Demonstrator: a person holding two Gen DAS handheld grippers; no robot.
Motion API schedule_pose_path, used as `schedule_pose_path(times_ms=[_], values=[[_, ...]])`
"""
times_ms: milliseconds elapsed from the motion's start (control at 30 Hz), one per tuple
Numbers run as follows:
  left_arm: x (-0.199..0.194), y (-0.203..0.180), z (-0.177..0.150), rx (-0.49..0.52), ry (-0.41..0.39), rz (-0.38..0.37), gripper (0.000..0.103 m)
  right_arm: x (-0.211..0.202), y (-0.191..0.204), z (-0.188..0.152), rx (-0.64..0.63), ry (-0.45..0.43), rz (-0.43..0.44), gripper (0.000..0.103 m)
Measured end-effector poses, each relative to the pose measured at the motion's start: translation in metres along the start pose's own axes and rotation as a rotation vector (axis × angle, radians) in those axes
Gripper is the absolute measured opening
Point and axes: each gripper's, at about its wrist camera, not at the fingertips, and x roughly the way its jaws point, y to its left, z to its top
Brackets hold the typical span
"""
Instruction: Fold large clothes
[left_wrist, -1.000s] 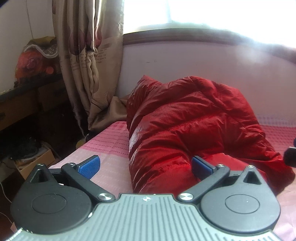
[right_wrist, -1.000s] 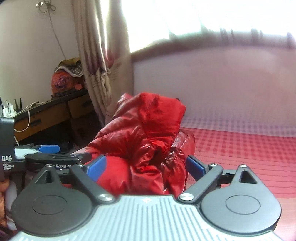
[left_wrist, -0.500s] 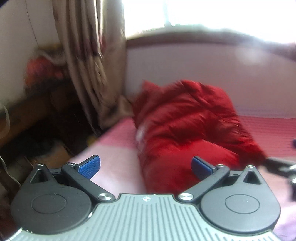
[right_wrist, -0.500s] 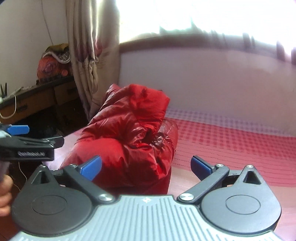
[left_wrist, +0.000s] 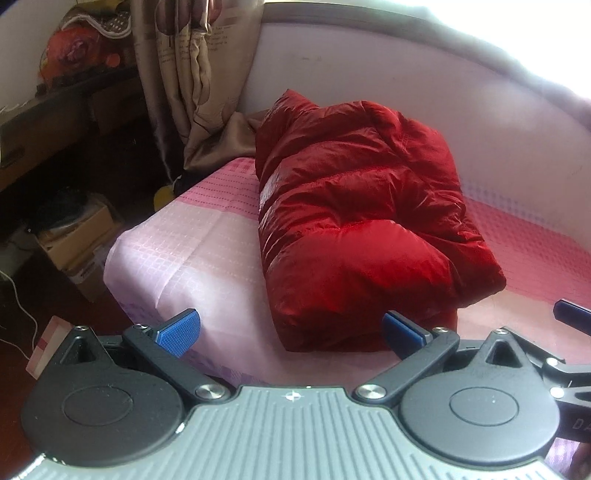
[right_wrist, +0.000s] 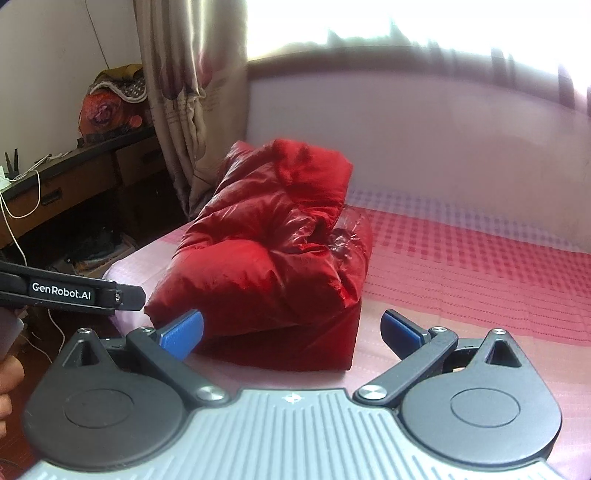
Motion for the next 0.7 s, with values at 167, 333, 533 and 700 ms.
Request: schedule_pose_path(times_ms=[167,333,533,700], values=[[0.004,0.0,-0.001,0.004,0.033,-0.007,0.103,0.003,0.001,-0.004,0.007,0.026,0.001,0.103],[0.012,0.002,-0.005,-0.011,0.067,-0.022,0.103,0.007,0.003,-0.008,0.005,0.052,-0.005,0.103],[0.015,0.0,-0.01,0.006,0.067,0.008,0.096,0.011,0.001,-0.012,0.025,0.085,-0.005,0.103],[0.018,-0.001,-0.012,0.009,0.075,0.01,0.098,0.012,0.003,-0.014,0.026,0.093,-0.003,0.103]])
